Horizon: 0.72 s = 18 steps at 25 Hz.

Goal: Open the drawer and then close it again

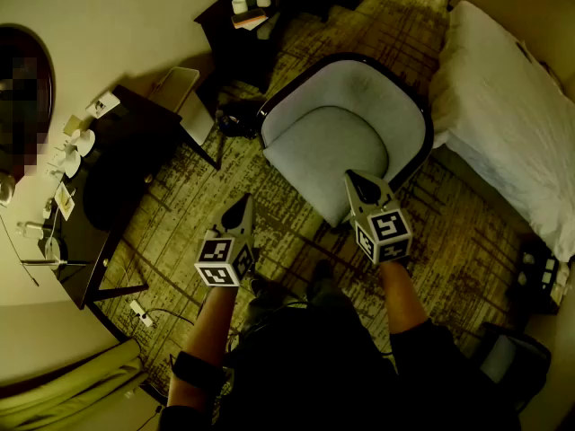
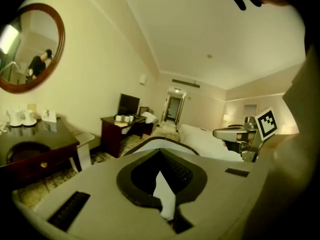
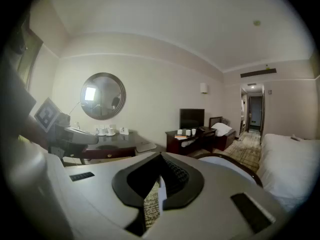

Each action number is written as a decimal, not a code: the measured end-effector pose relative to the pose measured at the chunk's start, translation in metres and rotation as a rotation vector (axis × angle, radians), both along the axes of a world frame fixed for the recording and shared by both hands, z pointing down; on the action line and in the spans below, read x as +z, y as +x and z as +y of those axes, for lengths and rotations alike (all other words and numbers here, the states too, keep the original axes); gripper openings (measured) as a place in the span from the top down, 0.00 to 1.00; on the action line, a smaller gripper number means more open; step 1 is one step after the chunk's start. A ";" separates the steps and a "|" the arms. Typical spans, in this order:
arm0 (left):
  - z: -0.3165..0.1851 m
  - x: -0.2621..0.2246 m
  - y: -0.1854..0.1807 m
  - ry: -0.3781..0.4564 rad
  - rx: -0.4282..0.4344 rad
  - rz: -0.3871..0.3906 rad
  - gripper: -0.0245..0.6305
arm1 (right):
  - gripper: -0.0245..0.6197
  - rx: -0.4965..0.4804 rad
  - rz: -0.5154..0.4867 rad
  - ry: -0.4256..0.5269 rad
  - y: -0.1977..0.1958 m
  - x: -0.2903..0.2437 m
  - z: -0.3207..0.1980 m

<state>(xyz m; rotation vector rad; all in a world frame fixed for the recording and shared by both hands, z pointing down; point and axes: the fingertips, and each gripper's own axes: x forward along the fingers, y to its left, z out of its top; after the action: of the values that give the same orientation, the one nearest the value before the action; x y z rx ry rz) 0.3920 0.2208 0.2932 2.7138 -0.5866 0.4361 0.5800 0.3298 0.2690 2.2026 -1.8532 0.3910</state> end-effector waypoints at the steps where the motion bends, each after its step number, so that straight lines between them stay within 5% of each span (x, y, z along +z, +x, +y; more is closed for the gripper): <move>1: -0.005 0.001 -0.011 0.026 -0.026 -0.011 0.96 | 0.95 -0.006 -0.016 -0.007 -0.008 0.008 -0.004; 7: -0.031 0.010 -0.076 0.134 -0.154 -0.068 0.96 | 0.95 -0.066 -0.088 -0.043 -0.060 0.047 -0.034; 18: -0.085 0.030 -0.226 0.163 -0.376 -0.119 0.96 | 0.95 -0.271 -0.138 -0.063 -0.199 0.067 -0.128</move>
<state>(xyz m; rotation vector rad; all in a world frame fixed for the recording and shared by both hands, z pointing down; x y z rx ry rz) 0.1657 0.1362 0.3232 2.6499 -1.1858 0.4682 0.3812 0.2019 0.3356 1.8923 -2.1437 0.5496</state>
